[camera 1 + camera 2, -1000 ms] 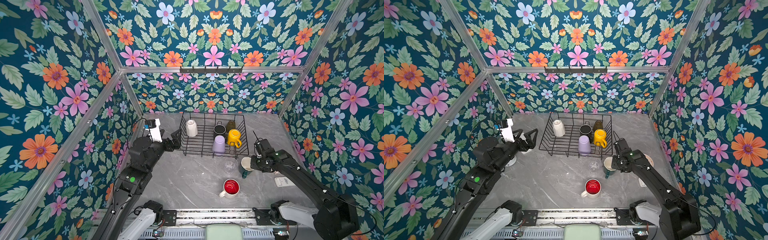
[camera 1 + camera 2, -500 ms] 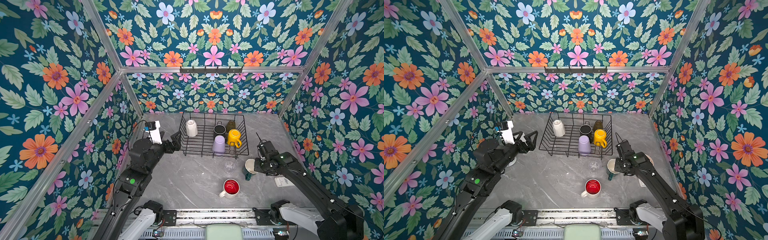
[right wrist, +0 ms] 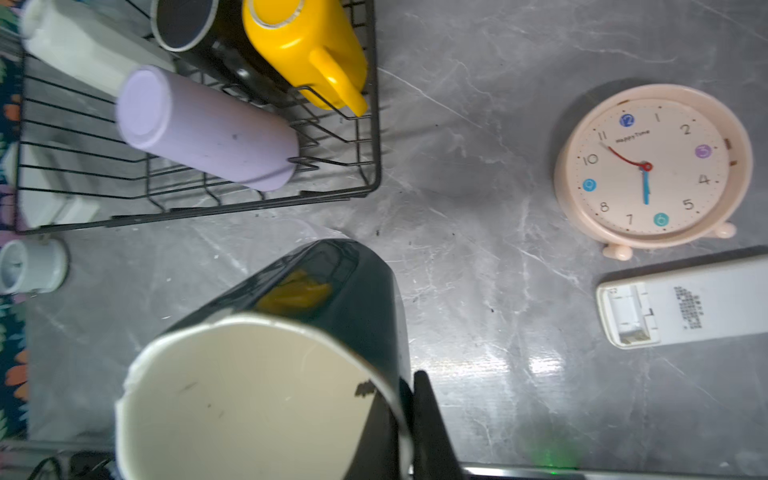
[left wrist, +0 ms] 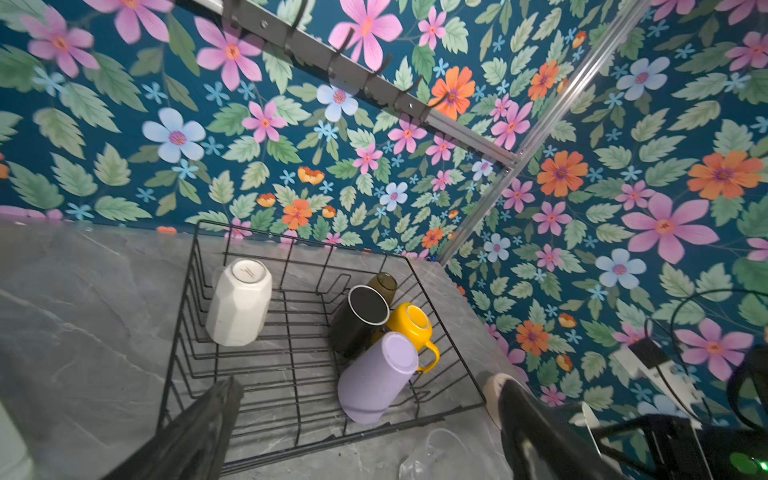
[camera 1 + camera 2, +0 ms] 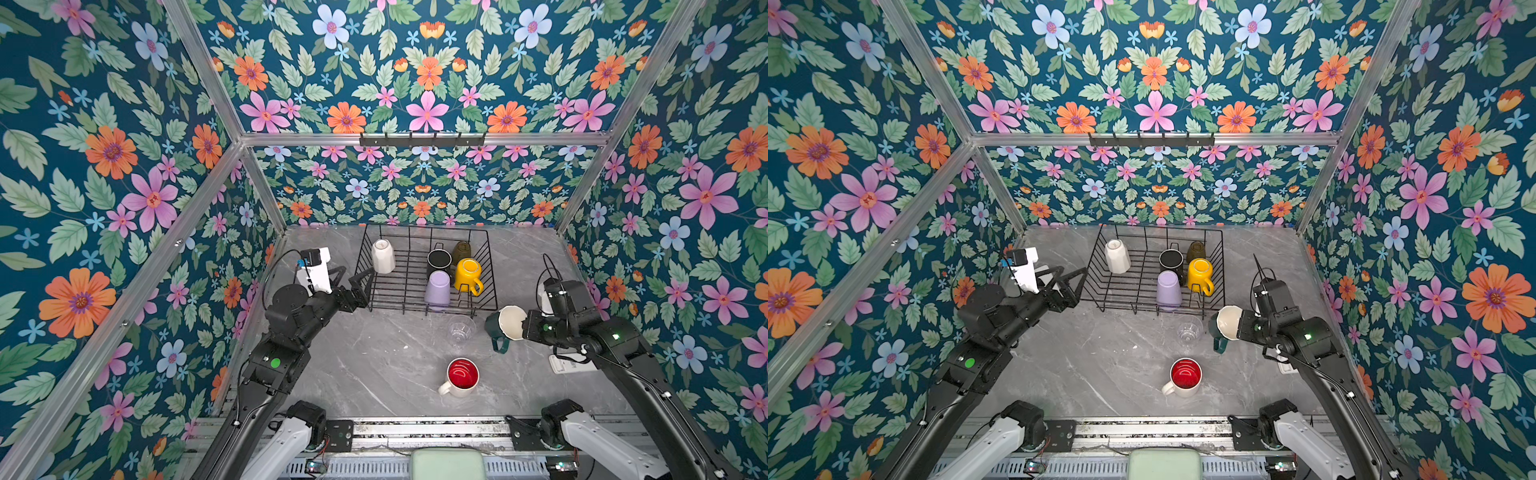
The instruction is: Load the cups into the dish rack
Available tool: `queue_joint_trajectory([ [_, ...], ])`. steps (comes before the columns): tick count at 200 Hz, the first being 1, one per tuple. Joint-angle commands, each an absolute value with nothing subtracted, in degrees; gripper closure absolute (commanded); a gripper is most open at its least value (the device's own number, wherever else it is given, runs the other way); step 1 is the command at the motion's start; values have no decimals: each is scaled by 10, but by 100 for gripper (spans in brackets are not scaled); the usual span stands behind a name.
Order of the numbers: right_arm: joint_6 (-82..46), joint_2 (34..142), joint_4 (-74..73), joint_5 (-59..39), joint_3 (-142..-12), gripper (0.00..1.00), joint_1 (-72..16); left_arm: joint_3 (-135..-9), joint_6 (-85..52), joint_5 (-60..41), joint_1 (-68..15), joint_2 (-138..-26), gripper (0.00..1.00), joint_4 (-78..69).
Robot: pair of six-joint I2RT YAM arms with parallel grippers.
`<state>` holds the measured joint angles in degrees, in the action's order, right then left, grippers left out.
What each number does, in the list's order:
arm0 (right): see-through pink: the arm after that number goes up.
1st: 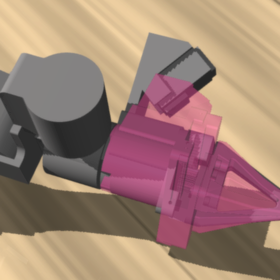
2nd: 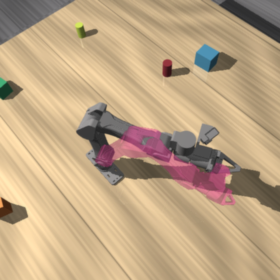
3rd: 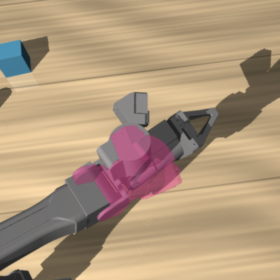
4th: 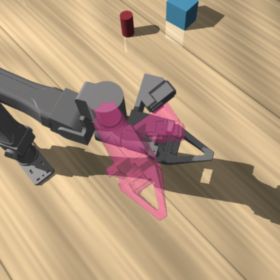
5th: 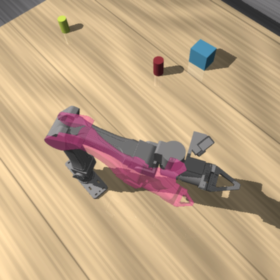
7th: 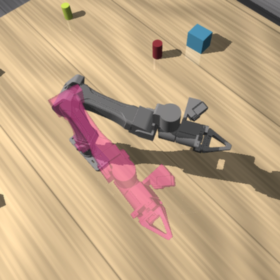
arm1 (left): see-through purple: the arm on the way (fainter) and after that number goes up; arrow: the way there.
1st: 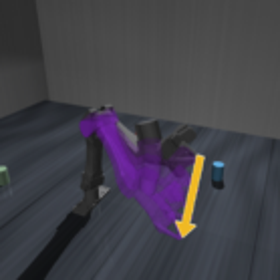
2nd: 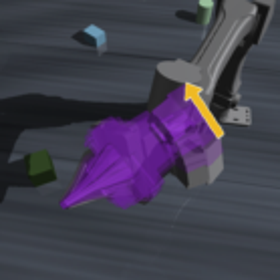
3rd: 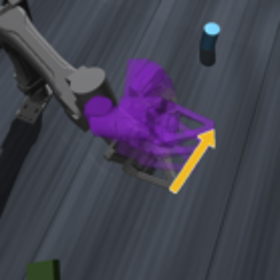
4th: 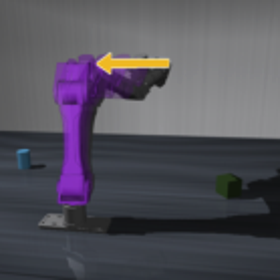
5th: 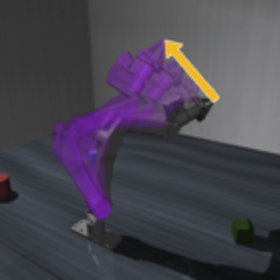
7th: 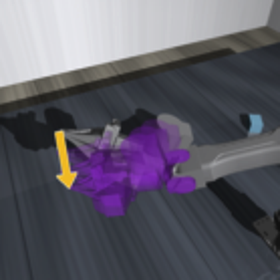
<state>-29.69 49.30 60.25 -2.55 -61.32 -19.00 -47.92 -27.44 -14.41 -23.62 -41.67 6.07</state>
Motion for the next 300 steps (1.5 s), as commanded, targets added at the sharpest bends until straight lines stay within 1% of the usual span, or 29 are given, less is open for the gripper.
queue_joint_trajectory([
  [1,-305,490,581,-88,-636,100,-191,-470,-316,-211,-236,-431,1,-2],
  [34,-314,483,521,-169,-635,100,-190,-435,-379,-321,-236,-460,2,-105],
  [56,-325,484,472,-229,-624,100,-190,-393,-456,-407,-236,-475,2,-257],
  [67,-330,485,453,-249,-620,100,-191,-375,-486,-435,-236,-480,2,-320],
  [126,-368,489,349,-343,-607,100,-193,-331,-569,-516,-236,-504,2,-468],
  [151,-381,493,305,-358,-605,100,-204,-315,-619,-546,-236,-534,2,-535],
  [184,-388,513,261,-359,-617,100,-242,-295,-705,-578,-236,-572,3,-672],
  [209,-389,535,241,-353,-630,100,-270,-292,-727,-590,-236,-586,4,-708],
  [300,-402,562,182,-365,-654,100,-322,-282,-716,-597,-236,-579,4,-691],
])
